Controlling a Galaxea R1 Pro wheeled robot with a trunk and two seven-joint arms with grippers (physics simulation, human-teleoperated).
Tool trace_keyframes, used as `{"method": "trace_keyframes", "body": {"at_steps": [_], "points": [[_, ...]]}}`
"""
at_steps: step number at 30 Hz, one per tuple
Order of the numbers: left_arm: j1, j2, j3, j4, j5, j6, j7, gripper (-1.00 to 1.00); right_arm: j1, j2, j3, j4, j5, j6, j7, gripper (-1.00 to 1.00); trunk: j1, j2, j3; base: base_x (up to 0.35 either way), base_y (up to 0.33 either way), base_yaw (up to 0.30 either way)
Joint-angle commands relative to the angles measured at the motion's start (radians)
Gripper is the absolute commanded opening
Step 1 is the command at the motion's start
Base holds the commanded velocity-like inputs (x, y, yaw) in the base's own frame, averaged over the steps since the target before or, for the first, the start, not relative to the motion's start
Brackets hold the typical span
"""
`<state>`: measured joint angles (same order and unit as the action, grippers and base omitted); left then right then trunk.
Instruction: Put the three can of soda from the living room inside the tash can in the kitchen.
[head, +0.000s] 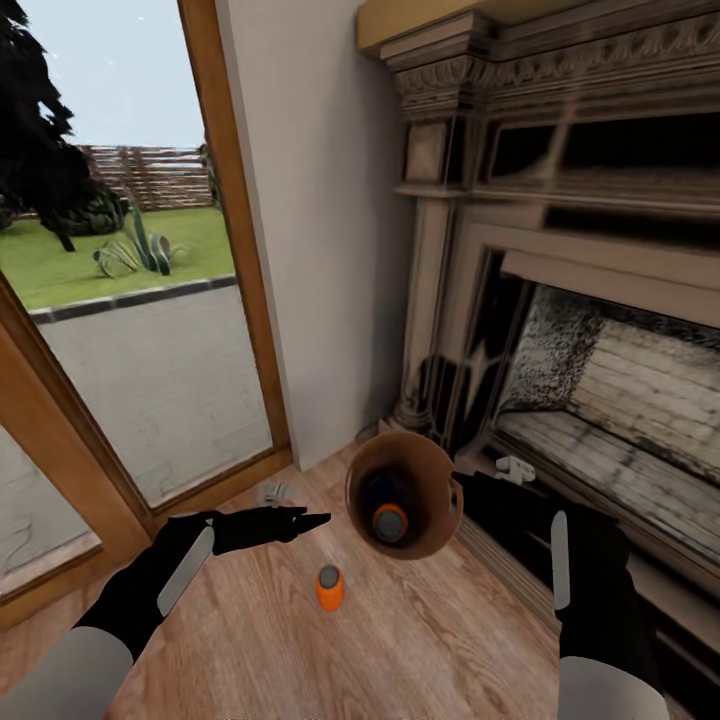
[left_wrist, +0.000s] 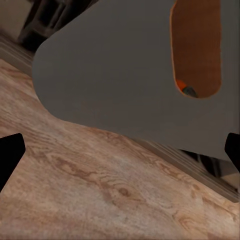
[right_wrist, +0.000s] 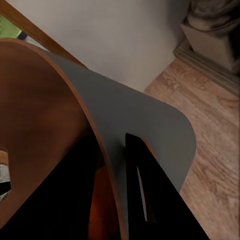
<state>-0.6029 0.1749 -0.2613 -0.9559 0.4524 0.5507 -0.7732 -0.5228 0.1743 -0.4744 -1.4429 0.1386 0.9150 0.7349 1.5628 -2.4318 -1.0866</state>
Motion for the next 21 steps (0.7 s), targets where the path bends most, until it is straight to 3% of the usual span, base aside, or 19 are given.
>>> {"method": "trace_keyframes", "body": {"at_steps": [1, 12, 21], "points": [[0.0, 0.0, 0.0, 0.0, 0.0, 0.0, 0.0, 1.0, 0.0, 0.0, 0.0, -0.001, -0.038, 0.013, 0.003, -1.0, 0.0, 0.0, -0.001, 0.0, 0.0, 0.0], [0.0, 0.0, 0.0, -0.002, 0.001, -0.001, -0.001, 1.0, 0.0, 0.0, -0.001, -0.011, -0.039, 0.012, 0.005, -1.0, 0.0, 0.0, -0.006, 0.01, 0.0, 0.0], [0.0, -0.001, -0.004, 0.004, -0.001, 0.0, 0.0, 1.0, 0.0, 0.0, -0.001, -0.022, -0.039, 0.013, 0.006, -1.0, 0.0, 0.0, -0.006, 0.291, 0.0, 0.0]]}}
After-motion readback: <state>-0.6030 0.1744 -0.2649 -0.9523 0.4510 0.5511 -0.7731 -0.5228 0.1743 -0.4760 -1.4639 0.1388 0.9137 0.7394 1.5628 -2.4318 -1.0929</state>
